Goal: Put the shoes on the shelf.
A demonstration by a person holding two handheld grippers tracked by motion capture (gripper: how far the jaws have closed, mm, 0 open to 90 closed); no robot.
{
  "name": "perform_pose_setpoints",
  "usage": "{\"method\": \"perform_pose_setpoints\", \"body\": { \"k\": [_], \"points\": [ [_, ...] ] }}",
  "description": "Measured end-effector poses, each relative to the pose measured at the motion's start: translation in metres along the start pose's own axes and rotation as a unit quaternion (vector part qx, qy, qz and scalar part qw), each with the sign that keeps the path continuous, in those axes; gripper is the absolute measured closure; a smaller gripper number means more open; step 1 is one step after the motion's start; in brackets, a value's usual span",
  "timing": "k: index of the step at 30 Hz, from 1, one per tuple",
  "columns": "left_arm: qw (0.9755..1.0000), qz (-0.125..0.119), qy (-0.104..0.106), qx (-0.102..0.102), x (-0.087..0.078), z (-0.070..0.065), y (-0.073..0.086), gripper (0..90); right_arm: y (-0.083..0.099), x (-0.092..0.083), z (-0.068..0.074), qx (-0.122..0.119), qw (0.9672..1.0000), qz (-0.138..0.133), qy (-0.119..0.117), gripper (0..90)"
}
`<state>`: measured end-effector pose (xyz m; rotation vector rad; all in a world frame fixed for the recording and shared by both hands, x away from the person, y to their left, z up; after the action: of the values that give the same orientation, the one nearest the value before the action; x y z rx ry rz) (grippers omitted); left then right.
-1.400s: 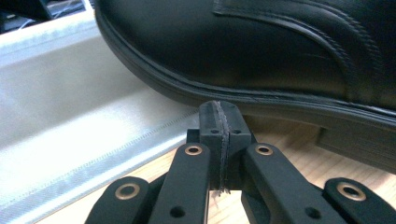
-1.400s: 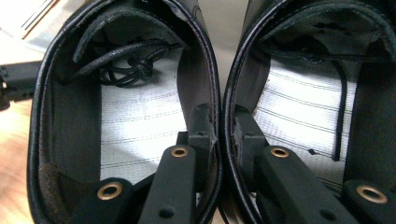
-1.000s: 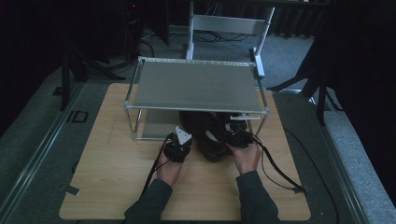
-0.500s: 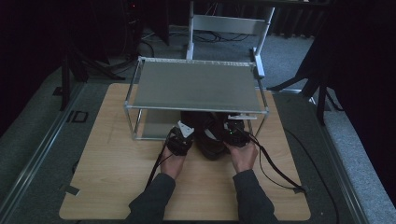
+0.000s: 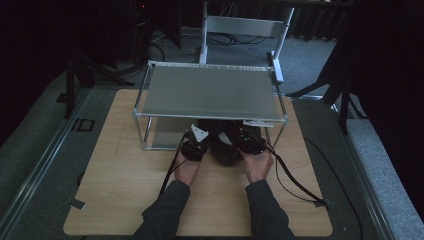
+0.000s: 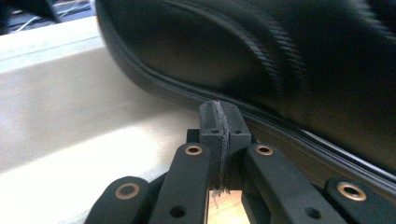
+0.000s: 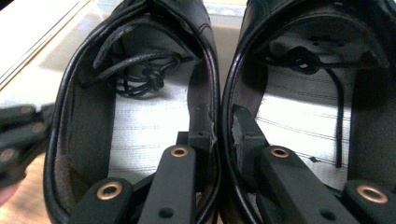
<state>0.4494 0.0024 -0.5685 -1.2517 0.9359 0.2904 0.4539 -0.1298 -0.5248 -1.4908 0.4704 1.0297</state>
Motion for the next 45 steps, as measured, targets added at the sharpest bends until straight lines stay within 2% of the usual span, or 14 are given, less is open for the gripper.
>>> {"method": "perform_pose_setpoints", "body": {
  "k": [2,6,14,15,19,25,31,34,37,38,41,42,43,45],
  "points": [
    [1.0000,0.004,-0.003,0.008,-0.001,-0.003,0.002,90.0,0.000,0.001,-0.001,0.000,1.0000,0.001,0.001,80.7],
    [0.9999,0.013,0.003,-0.004,-0.002,-0.002,0.004,90.0,0.000,0.002,0.000,0.001,1.0000,-0.003,-0.001,80.7],
    [0.9977,0.057,-0.013,-0.034,-0.003,0.006,0.013,85.3,-0.003,0.005,0.003,0.013,0.9997,-0.014,-0.016,80.7],
    [0.9973,0.058,-0.005,-0.044,-0.001,0.007,0.015,85.3,-0.003,0.004,0.004,0.013,0.9997,-0.014,-0.018,80.7],
    [0.9972,0.047,0.009,-0.058,0.003,0.008,0.013,86.3,-0.004,0.004,0.004,0.012,0.9996,-0.013,-0.023,80.7],
    [0.9970,0.034,0.013,-0.068,0.013,0.008,0.005,90.0,-0.004,0.005,0.004,0.005,0.9996,-0.012,-0.024,80.7],
    [0.9978,0.022,0.003,-0.062,0.022,0.010,-0.006,90.0,-0.007,0.007,0.003,0.005,0.9995,-0.028,-0.015,80.6],
    [0.9978,0.014,-0.002,-0.064,0.025,0.011,-0.012,90.0,-0.010,0.007,0.001,0.006,0.9991,-0.041,-0.010,80.6],
    [0.9970,0.013,-0.009,-0.075,0.028,0.011,-0.016,90.0,-0.013,0.009,-0.001,0.008,0.9986,-0.051,-0.007,80.6],
    [0.9979,0.013,-0.010,-0.063,0.028,0.013,-0.017,90.0,-0.014,0.010,-0.001,0.009,0.9985,-0.053,-0.007,80.6],
    [0.9978,0.017,-0.017,-0.062,0.031,0.017,-0.020,90.0,-0.015,0.013,-0.001,0.013,0.9980,-0.061,-0.007,80.7],
    [0.9972,0.015,-0.021,-0.071,0.033,0.017,-0.023,90.0,-0.016,0.015,-0.001,0.016,0.9978,-0.065,-0.008,80.6],
    [0.9988,0.014,-0.016,-0.043,0.035,0.019,-0.026,90.0,-0.017,0.016,0.000,0.019,0.9975,-0.067,-0.010,80.6],
    [0.9989,0.018,-0.020,-0.039,0.038,0.021,-0.028,90.0,-0.017,0.019,0.000,0.024,0.9971,-0.071,-0.012,80.5]
  ]
}}
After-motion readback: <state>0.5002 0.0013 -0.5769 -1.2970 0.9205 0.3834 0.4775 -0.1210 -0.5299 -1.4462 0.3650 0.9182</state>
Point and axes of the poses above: each handheld gripper's, and its own axes: x roughly forward along the jaws, y roughly out of its underside, z roughly to its left, the point moved 9 cm from there along x, roughly forward along the jaws, and after that the axes turned 14 degrees about z, right-handed, at the moved point
